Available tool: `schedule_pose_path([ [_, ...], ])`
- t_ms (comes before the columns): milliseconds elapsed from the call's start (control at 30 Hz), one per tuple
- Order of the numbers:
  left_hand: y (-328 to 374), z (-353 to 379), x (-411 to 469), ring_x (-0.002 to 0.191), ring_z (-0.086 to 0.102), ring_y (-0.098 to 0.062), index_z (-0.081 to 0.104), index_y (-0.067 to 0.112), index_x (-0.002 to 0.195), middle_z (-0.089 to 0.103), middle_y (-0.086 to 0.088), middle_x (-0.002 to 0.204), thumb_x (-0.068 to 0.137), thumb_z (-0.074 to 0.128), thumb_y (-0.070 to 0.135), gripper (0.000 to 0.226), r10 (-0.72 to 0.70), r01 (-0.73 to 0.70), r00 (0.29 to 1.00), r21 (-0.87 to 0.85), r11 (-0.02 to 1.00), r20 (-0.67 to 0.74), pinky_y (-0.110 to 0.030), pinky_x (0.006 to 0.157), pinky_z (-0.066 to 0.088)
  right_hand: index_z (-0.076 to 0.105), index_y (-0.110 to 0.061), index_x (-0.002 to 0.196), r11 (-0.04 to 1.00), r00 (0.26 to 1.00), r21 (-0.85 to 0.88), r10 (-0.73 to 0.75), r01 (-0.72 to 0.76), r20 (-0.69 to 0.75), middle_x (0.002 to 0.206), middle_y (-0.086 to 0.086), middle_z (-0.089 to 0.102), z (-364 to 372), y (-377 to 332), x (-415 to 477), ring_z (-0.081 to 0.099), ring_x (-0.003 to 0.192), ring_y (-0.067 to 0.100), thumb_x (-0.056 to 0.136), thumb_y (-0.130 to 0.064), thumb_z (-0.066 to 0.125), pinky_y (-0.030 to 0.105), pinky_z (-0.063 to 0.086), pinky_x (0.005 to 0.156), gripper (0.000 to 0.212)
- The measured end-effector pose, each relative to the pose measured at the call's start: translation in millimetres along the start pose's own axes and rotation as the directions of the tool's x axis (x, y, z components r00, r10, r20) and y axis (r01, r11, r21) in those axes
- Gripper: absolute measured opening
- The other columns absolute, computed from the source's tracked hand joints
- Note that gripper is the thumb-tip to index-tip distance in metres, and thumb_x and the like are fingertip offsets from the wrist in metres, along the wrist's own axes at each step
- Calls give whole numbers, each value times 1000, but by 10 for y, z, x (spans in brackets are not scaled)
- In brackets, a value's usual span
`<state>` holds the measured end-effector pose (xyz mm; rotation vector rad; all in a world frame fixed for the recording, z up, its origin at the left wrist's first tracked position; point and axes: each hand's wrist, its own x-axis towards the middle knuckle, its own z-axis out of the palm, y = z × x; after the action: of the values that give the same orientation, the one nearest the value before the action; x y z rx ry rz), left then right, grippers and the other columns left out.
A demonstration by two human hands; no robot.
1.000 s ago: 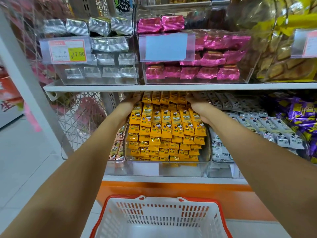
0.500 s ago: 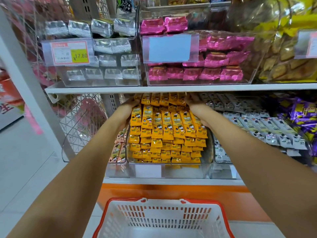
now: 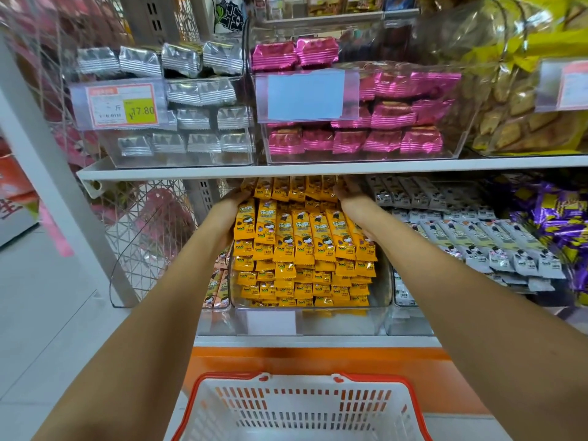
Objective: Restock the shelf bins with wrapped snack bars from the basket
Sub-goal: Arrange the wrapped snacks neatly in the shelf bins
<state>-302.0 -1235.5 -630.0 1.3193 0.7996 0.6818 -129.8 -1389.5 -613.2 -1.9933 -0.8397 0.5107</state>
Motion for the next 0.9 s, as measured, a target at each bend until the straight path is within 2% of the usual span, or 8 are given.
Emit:
schedule_pose_path([
  [233,152,101,-54,44,61,-11,61,10,100,66,3,53,95,52,34,26,-15,28,996,139,990,-90,-17,43,46,13,-28,153,1000,1000,6,8,-8,-5,154,11,29,6,-14,-5,40,133,32,105,-36,29,41,39,102,51],
  [267,196,121,-40,52,63,-11,60,10,100,68,1,60,96,52,37,29,5,23,992,214,977,-128,-17,48,47,13,-28,154,1000,1000,16,8,-8,-2,155,11,27,5,-9,1,39,134,32,105,-36,30,42,39,101,52],
  [367,232,104,96,110,58,-26,55,4,124,62,-13,123,93,50,51,57,68,35,979,488,872,-192,-30,91,43,13,-27,154,999,1000,33,7,-7,4,157,9,24,-5,-1,4,38,135,32,105,-35,30,42,39,100,53],
  [467,185,43,169,114,57,-27,57,2,123,59,-9,127,89,54,54,62,118,20,968,539,842,-222,-34,98,42,12,-28,154,999,1000,41,14,-14,7,158,8,23,-6,-10,2,36,137,31,105,-35,30,42,38,101,52],
  [633,135,-35,181,62,60,-18,58,5,120,65,-3,78,87,63,38,47,-80,101,972,89,991,-219,-26,59,49,13,-25,153,1000,1000,28,13,-13,0,156,8,26,-14,-11,-7,35,137,30,105,-35,30,40,37,101,52],
  [733,136,-81,214,36,57,-14,57,11,89,63,0,48,95,52,32,22,-102,102,977,-8,995,-187,-16,36,42,14,-25,153,999,1000,37,13,-13,-8,156,8,27,-16,-16,-17,36,137,30,105,-35,30,40,38,100,52],
  [800,137,-77,176,32,54,-11,52,13,80,58,2,41,98,47,23,21,-80,67,983,-83,994,-164,-15,32,39,15,-25,153,1000,1000,20,1,-1,-12,155,8,28,-17,-17,-18,37,136,30,105,-34,30,37,38,98,51],
  [900,67,-120,191,39,51,-9,50,13,74,54,4,38,98,44,17,25,-105,80,984,-171,982,-145,-23,44,40,15,-25,153,1000,1000,21,-11,12,-16,157,7,26,-22,-19,-18,34,138,28,105,-32,31,39,35,103,51],
])
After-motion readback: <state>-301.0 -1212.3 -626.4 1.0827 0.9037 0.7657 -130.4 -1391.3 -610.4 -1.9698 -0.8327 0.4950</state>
